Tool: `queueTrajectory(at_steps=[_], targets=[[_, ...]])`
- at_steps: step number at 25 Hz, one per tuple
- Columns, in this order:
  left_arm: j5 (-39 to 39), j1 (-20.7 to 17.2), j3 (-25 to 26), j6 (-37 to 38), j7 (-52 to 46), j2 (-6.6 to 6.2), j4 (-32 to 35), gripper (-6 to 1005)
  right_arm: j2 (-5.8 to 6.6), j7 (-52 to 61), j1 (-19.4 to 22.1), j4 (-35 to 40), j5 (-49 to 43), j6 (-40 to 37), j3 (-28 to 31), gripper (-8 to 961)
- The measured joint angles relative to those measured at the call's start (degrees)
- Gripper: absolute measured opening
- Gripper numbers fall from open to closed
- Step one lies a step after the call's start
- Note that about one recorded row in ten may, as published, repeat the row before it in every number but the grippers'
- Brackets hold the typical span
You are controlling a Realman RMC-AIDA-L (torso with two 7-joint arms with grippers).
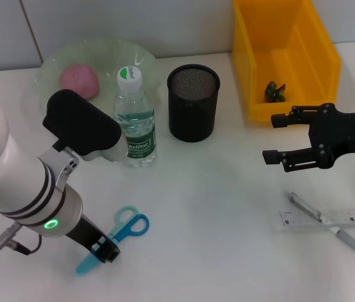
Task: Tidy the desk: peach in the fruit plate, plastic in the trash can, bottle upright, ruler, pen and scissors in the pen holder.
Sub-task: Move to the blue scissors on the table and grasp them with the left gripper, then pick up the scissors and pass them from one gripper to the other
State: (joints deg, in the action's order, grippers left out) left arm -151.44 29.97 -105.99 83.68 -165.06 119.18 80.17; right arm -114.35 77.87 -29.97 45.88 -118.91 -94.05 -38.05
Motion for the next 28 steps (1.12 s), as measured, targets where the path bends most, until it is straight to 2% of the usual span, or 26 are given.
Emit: queueTrajectory(at_steps=[13, 18, 28], targets=[[-0.3, 0.3, -1.3, -0.9, 0.1, -0.01, -0.6, 288, 0.0, 0.0, 0.1, 0.3, 0.0, -0.2, 0.0, 803], [-0.5, 1.6, -1.5, -1.7, 0.1, 0.01, -2.2, 258, 0.0, 0.0, 0.2, 0.3, 0.0, -0.2, 0.1, 803], [-0.3, 1.0, -0.9, -0.8, 0.1, 0.0, 1.7, 232, -0.01, 0.1, 0.4, 0.3, 0.1, -0.2, 0.6, 802]])
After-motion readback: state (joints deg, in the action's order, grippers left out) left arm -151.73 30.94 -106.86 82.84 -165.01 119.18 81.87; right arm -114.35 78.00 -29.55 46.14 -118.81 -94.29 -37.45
